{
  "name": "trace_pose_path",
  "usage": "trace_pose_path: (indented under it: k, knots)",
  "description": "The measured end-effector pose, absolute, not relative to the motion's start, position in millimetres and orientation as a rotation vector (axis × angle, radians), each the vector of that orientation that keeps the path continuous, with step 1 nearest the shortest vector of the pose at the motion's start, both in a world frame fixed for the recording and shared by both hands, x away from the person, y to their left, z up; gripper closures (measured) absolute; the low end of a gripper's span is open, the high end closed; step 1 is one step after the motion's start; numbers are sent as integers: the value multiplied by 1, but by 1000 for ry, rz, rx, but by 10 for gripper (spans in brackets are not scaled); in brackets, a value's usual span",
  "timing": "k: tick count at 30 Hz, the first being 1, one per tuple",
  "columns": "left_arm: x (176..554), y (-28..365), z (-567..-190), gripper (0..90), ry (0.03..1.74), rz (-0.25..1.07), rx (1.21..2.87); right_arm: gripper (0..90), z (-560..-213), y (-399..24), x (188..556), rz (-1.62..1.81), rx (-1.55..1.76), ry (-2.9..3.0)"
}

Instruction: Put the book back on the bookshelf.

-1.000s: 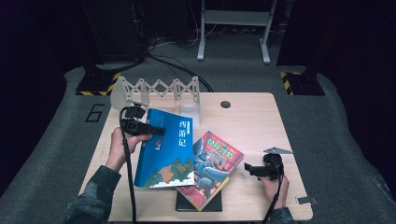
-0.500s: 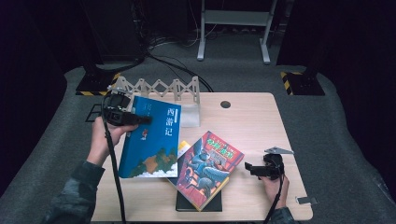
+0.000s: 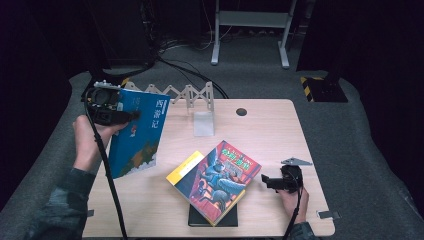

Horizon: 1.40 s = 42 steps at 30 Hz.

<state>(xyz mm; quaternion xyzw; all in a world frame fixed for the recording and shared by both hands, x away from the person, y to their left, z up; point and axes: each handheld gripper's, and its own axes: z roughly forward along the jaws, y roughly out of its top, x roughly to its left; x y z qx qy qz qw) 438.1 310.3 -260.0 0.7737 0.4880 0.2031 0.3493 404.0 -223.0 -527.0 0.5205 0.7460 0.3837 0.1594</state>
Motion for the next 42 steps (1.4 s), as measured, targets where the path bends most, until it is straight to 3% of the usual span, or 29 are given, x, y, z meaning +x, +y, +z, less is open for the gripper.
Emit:
trace_pose_path:
  k: [27,42]
  knots:
    - [471,346,-267,615,1404,707,1924,6,-528,-214,404,960,1415,2151]
    - [521,345,-277,614,1484,758,1873,10,-528,-213,403,966,1428,2143]
